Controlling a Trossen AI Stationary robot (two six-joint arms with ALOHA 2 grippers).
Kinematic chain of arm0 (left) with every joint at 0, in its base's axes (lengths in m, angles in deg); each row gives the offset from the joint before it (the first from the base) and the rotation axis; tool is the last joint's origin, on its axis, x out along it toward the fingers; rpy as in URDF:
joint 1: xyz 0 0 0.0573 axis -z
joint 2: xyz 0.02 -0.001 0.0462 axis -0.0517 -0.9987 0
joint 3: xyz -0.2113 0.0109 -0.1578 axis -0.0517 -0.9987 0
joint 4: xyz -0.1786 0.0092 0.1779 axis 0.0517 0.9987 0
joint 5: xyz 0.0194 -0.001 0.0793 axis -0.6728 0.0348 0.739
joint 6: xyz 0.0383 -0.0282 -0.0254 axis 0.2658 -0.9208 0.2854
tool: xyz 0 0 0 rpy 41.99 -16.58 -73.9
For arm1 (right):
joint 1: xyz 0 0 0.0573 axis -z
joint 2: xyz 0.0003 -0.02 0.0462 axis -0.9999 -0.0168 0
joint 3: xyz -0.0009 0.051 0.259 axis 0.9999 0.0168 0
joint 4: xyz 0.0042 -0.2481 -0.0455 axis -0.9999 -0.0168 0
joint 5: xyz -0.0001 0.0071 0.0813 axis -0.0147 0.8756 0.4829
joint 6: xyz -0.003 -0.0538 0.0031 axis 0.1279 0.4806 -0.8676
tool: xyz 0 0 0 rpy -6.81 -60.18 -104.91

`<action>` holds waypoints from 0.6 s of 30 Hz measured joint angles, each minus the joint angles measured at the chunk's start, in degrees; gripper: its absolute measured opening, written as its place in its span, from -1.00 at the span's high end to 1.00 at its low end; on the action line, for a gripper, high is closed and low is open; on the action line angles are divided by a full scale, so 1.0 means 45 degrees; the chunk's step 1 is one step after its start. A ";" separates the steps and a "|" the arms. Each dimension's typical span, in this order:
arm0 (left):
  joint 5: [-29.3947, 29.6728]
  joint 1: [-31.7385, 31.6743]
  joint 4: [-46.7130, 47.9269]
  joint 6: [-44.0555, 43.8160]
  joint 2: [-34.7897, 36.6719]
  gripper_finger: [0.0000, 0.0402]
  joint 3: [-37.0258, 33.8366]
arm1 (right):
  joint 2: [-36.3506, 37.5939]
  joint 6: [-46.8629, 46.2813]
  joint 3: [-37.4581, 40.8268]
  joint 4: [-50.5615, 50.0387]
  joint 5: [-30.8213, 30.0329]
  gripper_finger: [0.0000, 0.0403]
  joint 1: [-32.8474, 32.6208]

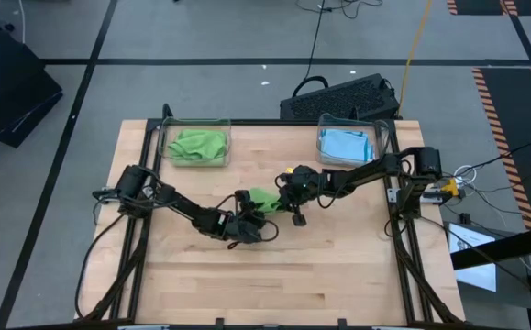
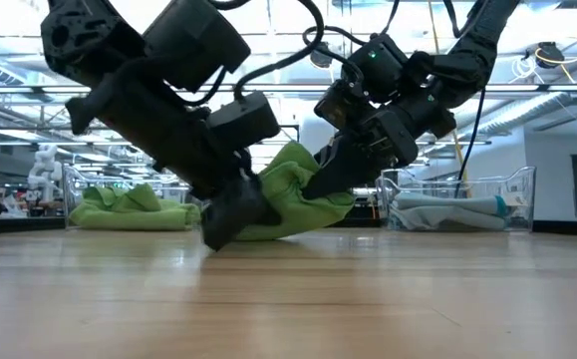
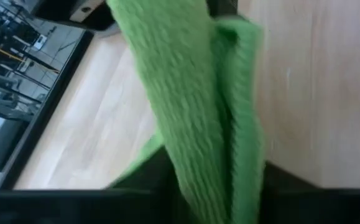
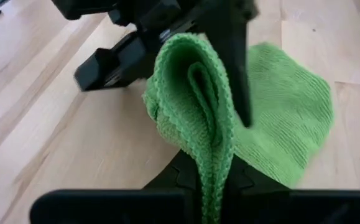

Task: Fold microfiber towels
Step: Put the folded green microfiber cloth into the left transparent bin

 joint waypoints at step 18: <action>-0.0754 -0.1278 0.7376 0.1795 0.5584 0.94 -0.0036 | 0.3529 -0.0811 0.0489 -0.3048 -0.1535 -0.10 -0.0522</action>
